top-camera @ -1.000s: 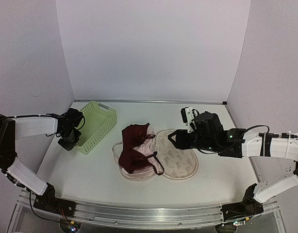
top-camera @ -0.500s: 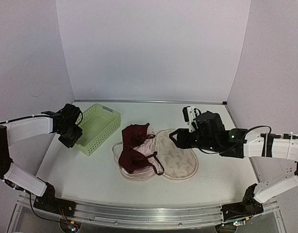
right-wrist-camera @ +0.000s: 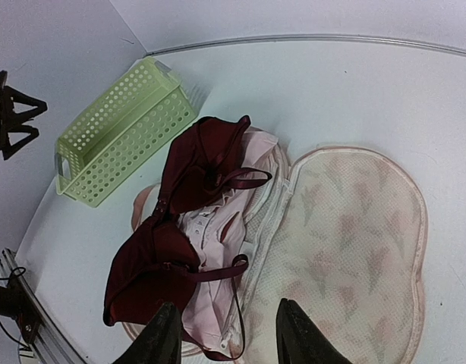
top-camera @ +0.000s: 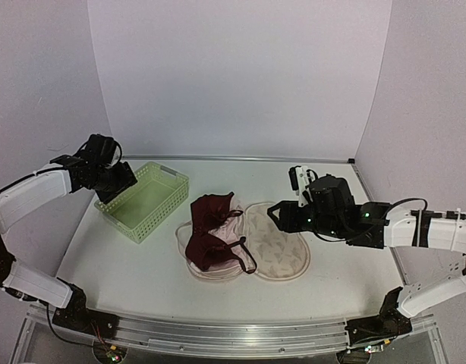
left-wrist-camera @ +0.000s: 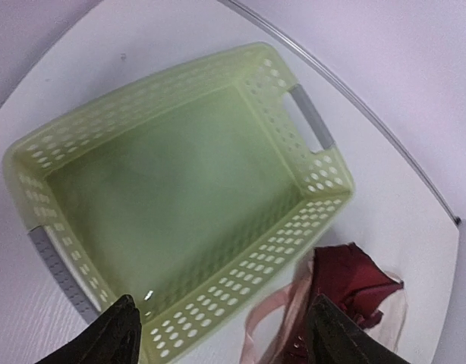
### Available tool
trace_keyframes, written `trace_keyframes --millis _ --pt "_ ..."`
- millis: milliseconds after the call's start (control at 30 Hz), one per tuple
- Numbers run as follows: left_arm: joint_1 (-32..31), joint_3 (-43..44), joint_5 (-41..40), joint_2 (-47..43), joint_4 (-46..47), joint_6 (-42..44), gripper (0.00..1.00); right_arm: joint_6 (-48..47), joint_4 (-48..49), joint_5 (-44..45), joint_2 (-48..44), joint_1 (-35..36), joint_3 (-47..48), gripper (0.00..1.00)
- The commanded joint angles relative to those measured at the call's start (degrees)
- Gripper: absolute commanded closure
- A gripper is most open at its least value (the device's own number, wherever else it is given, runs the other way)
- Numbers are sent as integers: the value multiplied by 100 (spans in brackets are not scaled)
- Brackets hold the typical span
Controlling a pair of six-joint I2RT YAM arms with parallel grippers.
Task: Unzip the laundry bag and remove the bra
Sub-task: Adjust the bin at the center of the board.
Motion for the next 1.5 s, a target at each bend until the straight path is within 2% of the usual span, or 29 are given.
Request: trace_keyframes --millis 0,100,233,433,667,833,1167,1467 --pt "-10 448 1289 228 560 1988 23 -118 112 106 62 -1 175 56" --pt "-22 592 1754 620 621 2576 20 -120 127 97 128 -6 190 56" --pt "-136 705 1887 1035 751 3203 19 -96 154 101 165 -12 146 56" --pt "-477 750 1659 1586 824 3609 18 -73 174 130 131 -7 82 56" --pt "-794 720 926 2190 776 3630 21 -66 192 114 131 -7 56 55" --pt "-831 617 628 2308 710 3497 32 -59 190 94 162 -4 54 55" --pt "-994 363 724 2221 641 3120 55 -67 211 13 287 -8 151 56" --pt "-1121 276 972 2068 632 2737 66 -106 227 -82 316 -3 203 56"
